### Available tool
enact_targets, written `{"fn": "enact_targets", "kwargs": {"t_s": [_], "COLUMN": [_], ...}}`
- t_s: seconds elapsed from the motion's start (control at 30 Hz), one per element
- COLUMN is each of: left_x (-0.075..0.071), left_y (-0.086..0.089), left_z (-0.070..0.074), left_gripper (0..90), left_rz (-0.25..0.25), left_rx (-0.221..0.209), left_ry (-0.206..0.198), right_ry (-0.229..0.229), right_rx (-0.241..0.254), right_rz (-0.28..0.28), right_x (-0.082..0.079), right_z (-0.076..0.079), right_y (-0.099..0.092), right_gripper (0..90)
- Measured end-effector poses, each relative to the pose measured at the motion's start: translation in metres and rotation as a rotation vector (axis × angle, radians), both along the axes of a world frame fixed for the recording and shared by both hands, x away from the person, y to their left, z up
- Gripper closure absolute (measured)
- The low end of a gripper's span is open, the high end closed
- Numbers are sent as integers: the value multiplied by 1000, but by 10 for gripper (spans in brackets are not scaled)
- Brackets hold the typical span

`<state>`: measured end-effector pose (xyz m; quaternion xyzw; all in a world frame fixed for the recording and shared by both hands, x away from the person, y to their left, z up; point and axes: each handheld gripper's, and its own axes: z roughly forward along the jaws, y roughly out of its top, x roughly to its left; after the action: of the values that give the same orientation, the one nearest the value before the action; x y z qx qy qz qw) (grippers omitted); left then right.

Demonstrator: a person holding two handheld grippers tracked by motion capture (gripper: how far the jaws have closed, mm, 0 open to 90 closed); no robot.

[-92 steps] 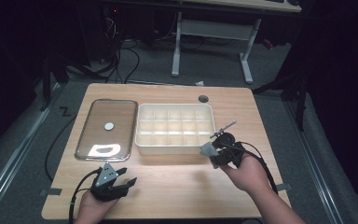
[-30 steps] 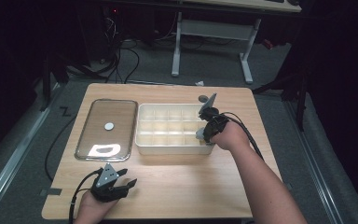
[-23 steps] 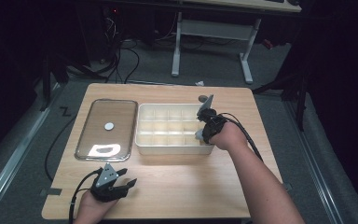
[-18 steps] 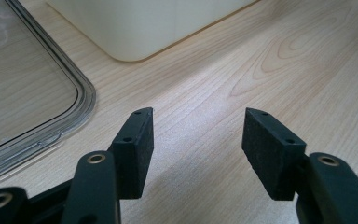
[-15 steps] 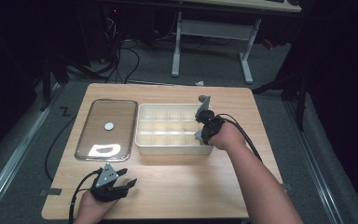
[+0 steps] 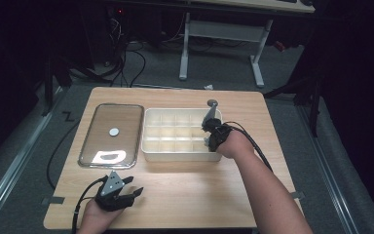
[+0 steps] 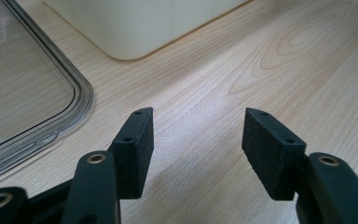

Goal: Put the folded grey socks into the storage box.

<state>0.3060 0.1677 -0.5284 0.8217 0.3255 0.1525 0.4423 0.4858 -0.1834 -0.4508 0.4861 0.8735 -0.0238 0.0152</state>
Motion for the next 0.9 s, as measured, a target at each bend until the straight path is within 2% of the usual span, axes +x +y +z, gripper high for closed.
{"fn": "enact_targets", "kwargs": {"t_s": [0.1, 0.17, 0.2, 0.33, 0.37, 0.4, 0.47, 0.57, 0.63, 0.67, 0.9], "left_x": [0, 0, 0, 0, 0, -1, 0, -1, -1, -1, -1], "left_y": [0, 0, 0, -1, -1, -1, -1, 0, 0, 0, -1], "left_z": [0, 0, 0, 0, -1, -1, -1, 0, 0, 0, -1], "left_gripper": [440, 440, 440, 440, 440, 440, 440, 439, 439, 439, 438], "left_rz": [-1, -2, -3, -2, -1, -1, -1, -3, -3, -3, -7], "left_rx": [-1, 2, 3, 1, 0, 1, 1, 3, 3, 2, 10], "left_ry": [0, 2, 2, 0, -1, -2, -2, 1, 1, 2, 4], "right_ry": [0, 2, -2, 5, 1, 2, -4, -4, -5, -3, -3], "right_rx": [-7, -12, -12, -6, -4, 1, 1, 3, -1, 2, -5], "right_rz": [13, 2, 24, 2, 21, 2, 20, -3, 14, -7, 6], "right_x": [1, 0, 1, 0, 1, 0, 0, -1, 0, -1, -1], "right_z": [-3, -4, -5, -6, -6, -7, -8, -11, -13, -14, -17], "right_y": [1, 2, 1, 1, 0, 0, -1, 0, -1, -1, 0], "right_gripper": [714, 714, 714, 713, 713, 713, 712, 712, 711, 710, 708]}}
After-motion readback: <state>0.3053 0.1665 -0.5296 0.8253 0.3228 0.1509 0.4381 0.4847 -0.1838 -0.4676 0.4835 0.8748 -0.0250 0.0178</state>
